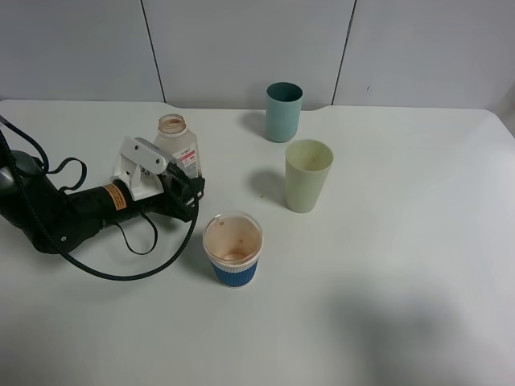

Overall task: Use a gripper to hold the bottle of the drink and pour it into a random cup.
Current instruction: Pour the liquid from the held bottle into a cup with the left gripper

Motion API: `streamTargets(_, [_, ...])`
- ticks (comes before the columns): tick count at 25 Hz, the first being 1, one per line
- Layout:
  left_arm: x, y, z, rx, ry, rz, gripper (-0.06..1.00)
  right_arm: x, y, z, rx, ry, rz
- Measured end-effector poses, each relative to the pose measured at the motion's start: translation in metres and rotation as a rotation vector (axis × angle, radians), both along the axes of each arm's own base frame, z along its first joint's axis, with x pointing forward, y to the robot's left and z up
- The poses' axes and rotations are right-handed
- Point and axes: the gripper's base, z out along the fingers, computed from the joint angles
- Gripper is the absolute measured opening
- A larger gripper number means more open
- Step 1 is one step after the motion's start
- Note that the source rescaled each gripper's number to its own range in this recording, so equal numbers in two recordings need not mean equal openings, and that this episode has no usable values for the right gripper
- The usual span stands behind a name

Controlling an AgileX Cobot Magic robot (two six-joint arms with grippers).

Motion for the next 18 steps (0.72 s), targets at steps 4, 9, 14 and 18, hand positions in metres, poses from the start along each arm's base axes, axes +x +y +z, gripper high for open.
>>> streamTargets(4, [0.0, -0.001, 0.001, 0.028, -0.025, -0.021, 0.0, 0.0, 0.0, 0.0, 0.0, 0.0, 0.0])
streamTargets(9, [-0.008, 0.002, 0.012, 0.08, -0.072, -0.038, 0.0, 0.0, 0.0, 0.0, 0.0, 0.0, 0.0])
streamTargets(14, [-0.019, 0.006, 0.025, 0.118, -0.113, -0.037, 0.0, 0.0, 0.0, 0.0, 0.0, 0.0, 0.0])
streamTargets(18, [-0.027, 0.009, 0.035, 0.129, -0.138, -0.042, 0.0, 0.0, 0.0, 0.0, 0.0, 0.0, 0.0])
